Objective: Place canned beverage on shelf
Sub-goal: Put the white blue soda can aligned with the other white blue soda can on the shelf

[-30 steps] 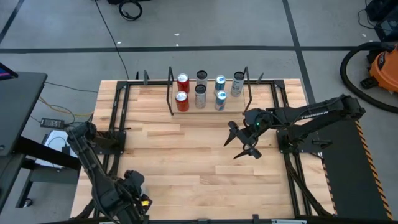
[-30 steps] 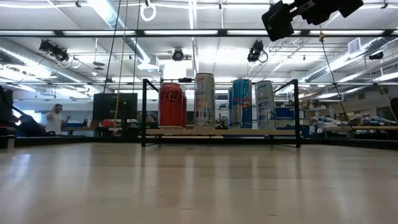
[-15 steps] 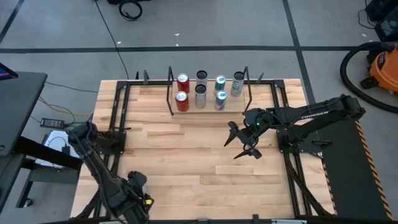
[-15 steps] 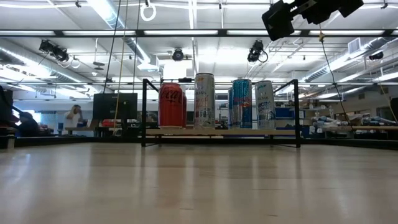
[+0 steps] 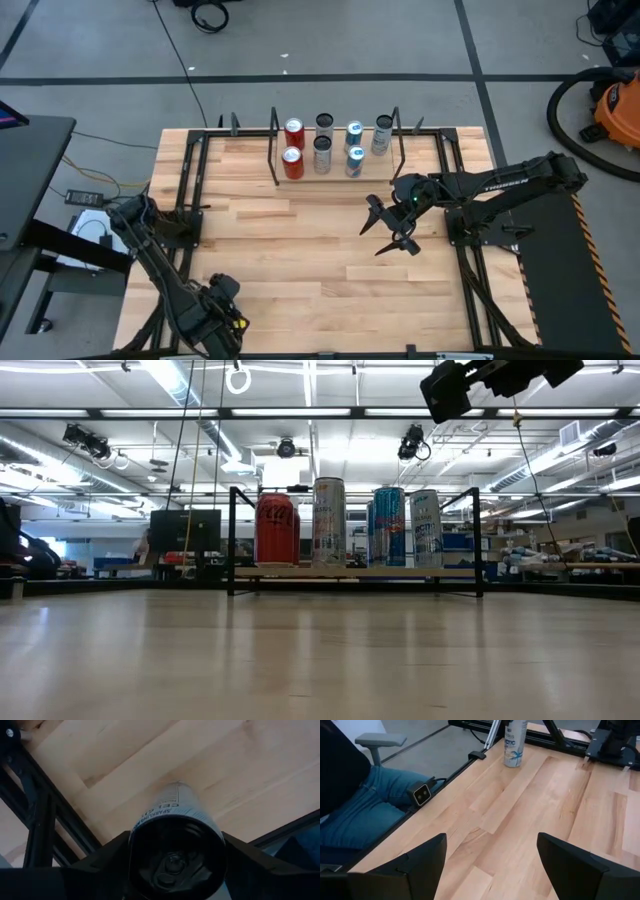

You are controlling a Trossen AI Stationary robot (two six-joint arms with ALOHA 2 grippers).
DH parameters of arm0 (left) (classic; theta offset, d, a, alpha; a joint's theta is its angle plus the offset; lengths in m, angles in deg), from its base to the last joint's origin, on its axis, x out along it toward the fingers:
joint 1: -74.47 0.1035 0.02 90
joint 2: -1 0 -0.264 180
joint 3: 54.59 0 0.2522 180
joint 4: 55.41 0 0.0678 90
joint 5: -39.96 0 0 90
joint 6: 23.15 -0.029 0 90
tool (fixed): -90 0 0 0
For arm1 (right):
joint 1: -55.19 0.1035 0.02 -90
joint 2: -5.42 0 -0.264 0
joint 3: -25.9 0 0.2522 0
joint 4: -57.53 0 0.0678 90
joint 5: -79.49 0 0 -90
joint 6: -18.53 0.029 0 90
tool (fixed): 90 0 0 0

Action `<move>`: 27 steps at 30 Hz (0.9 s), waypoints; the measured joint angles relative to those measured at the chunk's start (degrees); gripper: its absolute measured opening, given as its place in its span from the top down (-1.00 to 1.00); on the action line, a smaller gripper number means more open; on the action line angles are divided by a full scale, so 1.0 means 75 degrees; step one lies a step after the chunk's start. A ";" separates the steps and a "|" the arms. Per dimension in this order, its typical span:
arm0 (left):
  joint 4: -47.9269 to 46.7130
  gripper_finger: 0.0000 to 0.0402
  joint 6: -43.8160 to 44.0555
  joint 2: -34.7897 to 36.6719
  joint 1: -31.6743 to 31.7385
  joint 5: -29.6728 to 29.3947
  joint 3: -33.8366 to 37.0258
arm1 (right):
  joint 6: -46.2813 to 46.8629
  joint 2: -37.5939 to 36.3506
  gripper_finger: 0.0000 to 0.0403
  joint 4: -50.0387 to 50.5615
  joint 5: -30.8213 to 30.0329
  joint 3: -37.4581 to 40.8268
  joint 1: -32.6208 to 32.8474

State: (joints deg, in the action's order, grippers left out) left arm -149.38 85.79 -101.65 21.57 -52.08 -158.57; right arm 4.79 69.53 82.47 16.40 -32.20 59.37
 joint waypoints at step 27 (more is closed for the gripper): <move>0.0961 -0.33 -0.9730 -0.0015 0.4687 -0.0513 -0.0514 | 0.0006 -0.0003 -0.58 0.0390 -0.0037 -0.0003 0.0000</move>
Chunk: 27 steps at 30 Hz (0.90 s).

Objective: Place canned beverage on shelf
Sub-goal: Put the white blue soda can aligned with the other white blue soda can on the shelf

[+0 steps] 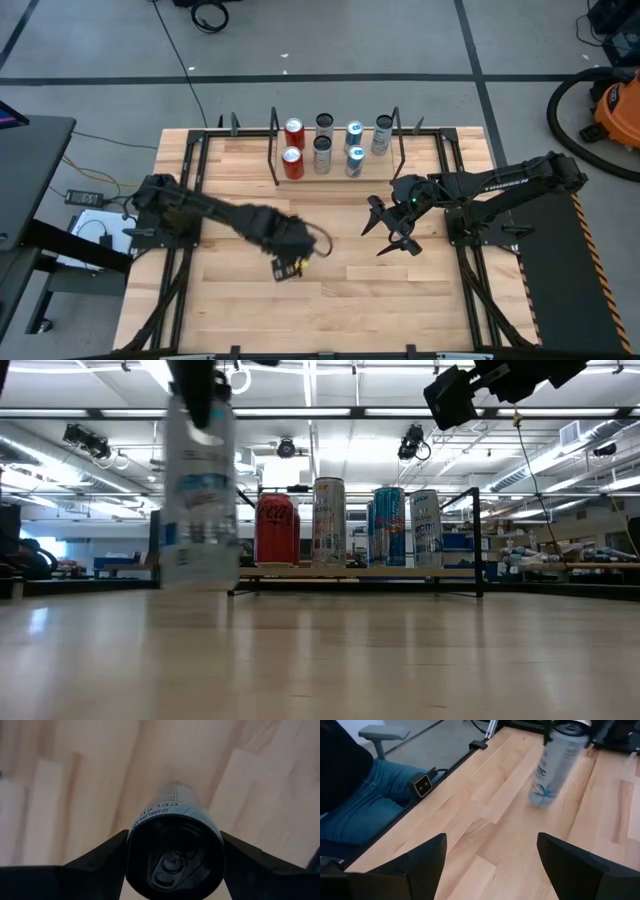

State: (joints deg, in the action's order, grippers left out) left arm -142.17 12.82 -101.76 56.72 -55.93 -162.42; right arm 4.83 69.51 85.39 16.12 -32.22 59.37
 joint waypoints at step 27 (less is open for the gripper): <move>0.1226 -0.33 -0.4718 -0.0601 0.2263 0.0416 -0.0060 | 0.1090 0.0610 -0.58 -0.0041 -0.0606 -0.0001 0.0000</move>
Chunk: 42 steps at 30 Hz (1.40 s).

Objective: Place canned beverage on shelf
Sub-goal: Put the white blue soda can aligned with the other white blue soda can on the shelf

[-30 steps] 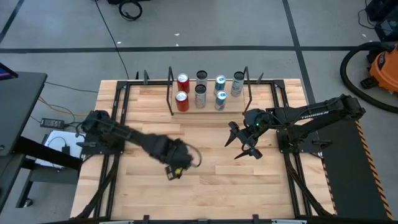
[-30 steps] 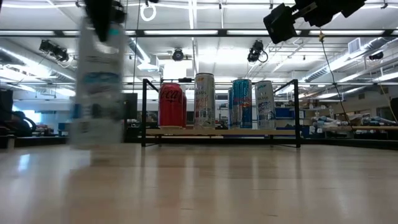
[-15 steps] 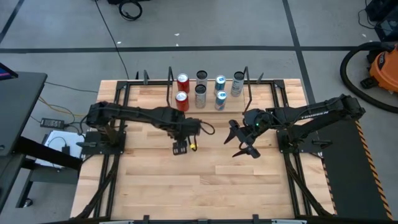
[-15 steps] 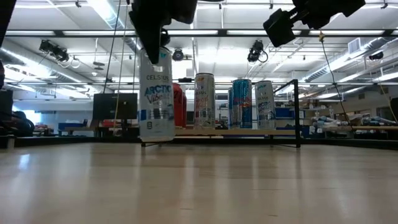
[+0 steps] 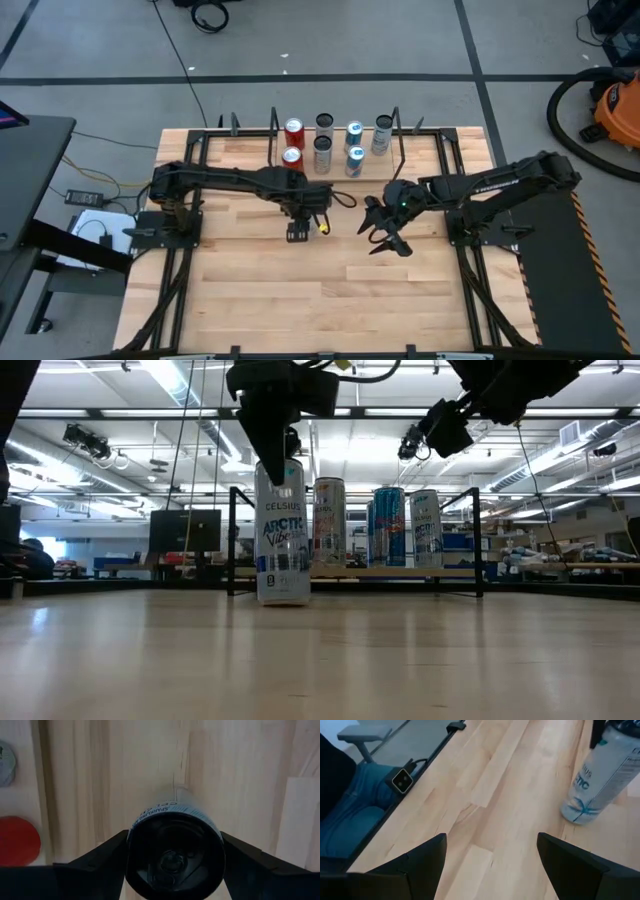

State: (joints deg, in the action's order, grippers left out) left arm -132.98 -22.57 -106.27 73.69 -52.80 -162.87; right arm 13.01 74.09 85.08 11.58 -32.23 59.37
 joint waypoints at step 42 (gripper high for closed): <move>-0.0944 -0.57 0.0278 0.0019 0.0087 0.0061 -0.1882 | -0.0024 0.0194 -0.58 -0.0486 0.0023 0.0001 0.0000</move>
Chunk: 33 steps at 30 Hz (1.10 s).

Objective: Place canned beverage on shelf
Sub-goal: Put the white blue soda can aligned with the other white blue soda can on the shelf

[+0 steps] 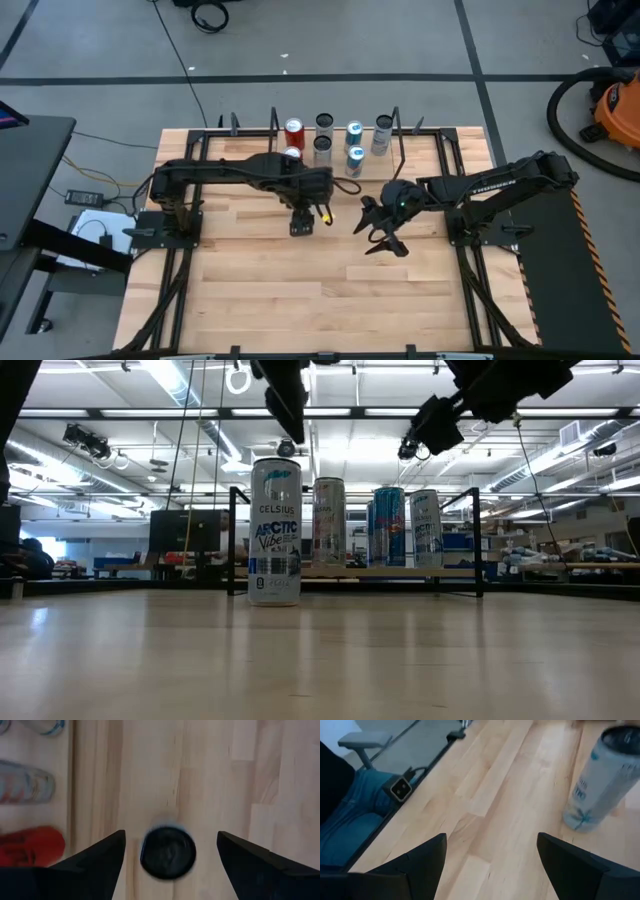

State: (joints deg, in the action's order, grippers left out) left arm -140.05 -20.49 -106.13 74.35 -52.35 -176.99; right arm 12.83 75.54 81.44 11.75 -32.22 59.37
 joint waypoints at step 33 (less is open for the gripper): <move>-0.2512 -0.57 0.1164 0.1660 -0.0571 -0.0483 -0.1335 | 0.0688 0.0899 -0.60 -0.3905 0.0796 -0.0853 -0.0463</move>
State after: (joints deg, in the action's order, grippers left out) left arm -158.90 -11.76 -93.68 70.07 -55.97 -187.00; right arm 17.99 82.29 52.15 17.72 -38.62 55.90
